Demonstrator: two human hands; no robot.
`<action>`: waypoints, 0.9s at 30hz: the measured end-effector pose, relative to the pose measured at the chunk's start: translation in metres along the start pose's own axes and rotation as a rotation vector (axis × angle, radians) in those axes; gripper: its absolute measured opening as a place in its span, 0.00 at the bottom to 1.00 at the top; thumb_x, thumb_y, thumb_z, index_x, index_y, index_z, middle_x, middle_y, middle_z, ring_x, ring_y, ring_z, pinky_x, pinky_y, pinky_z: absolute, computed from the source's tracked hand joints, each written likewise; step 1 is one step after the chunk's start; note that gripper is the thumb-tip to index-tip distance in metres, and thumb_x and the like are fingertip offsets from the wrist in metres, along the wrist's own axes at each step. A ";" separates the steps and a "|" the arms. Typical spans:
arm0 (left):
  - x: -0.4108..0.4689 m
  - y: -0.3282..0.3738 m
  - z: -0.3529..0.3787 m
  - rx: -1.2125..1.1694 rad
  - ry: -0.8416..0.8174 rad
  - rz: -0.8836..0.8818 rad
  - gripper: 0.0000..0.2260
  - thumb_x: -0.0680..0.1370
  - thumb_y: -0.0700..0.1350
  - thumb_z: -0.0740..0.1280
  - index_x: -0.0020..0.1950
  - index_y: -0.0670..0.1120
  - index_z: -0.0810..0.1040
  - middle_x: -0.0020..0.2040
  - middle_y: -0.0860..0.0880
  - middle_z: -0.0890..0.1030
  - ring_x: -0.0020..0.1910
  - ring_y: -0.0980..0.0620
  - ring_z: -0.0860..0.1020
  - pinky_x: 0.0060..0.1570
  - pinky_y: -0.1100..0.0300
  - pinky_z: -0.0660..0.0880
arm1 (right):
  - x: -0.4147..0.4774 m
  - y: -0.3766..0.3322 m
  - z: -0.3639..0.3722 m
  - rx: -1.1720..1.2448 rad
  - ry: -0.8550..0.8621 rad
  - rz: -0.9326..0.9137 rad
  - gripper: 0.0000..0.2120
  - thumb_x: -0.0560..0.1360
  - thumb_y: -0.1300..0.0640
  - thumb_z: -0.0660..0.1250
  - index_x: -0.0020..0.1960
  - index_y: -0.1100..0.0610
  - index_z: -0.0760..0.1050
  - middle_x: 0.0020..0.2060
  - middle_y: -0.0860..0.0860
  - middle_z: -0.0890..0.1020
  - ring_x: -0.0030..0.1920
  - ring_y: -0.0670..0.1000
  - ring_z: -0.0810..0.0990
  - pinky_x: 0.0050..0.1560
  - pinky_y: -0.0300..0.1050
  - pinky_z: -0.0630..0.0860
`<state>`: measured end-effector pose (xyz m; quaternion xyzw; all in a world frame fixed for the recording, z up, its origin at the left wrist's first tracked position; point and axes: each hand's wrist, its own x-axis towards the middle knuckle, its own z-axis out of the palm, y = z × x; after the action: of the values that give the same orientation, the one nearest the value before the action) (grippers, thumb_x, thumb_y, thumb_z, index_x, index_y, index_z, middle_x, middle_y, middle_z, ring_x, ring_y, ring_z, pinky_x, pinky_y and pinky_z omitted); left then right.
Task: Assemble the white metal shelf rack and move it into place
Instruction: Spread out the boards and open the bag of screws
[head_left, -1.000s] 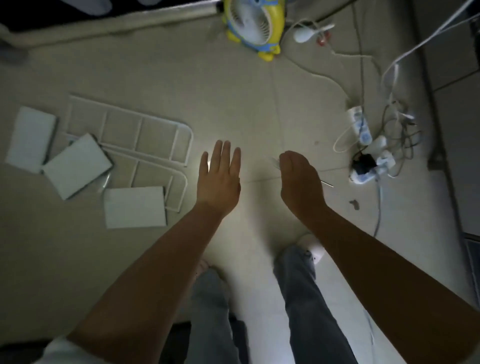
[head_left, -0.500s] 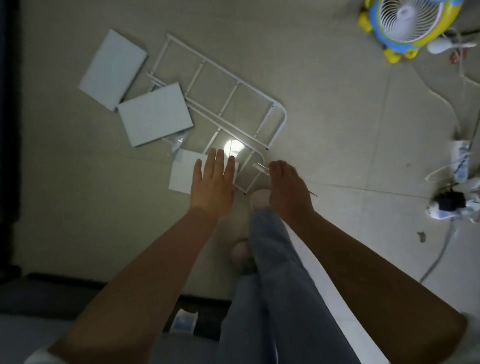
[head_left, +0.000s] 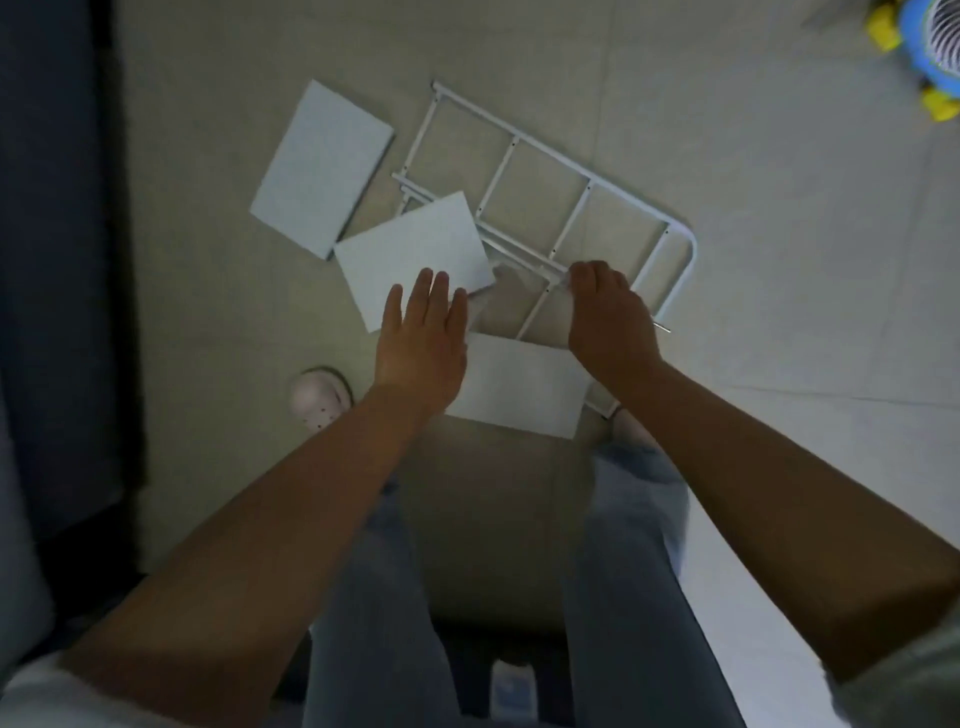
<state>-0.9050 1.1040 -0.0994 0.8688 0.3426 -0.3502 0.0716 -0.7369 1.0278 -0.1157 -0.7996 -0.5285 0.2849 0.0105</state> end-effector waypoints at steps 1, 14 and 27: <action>0.005 -0.023 0.005 0.012 0.010 0.025 0.27 0.82 0.51 0.47 0.76 0.43 0.41 0.77 0.43 0.42 0.75 0.44 0.40 0.72 0.47 0.39 | 0.007 -0.011 0.007 0.007 -0.014 0.056 0.18 0.73 0.69 0.55 0.62 0.66 0.67 0.57 0.63 0.72 0.56 0.62 0.72 0.47 0.54 0.69; 0.057 -0.137 0.062 0.210 0.192 0.562 0.24 0.66 0.43 0.74 0.59 0.36 0.76 0.59 0.35 0.77 0.61 0.36 0.75 0.58 0.38 0.70 | -0.015 -0.125 0.122 0.232 -0.094 0.694 0.18 0.74 0.69 0.54 0.64 0.62 0.63 0.58 0.59 0.70 0.56 0.60 0.71 0.44 0.47 0.65; 0.198 -0.069 0.205 0.389 0.267 0.754 0.23 0.82 0.48 0.51 0.75 0.42 0.53 0.76 0.41 0.53 0.75 0.43 0.48 0.72 0.47 0.45 | 0.022 -0.047 0.313 0.316 0.089 0.987 0.14 0.77 0.65 0.53 0.61 0.63 0.62 0.55 0.60 0.71 0.48 0.62 0.76 0.39 0.48 0.67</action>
<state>-0.9613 1.1891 -0.3743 0.9680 -0.0640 -0.2423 -0.0155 -0.9165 0.9784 -0.3723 -0.9536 -0.0382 0.2980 0.0179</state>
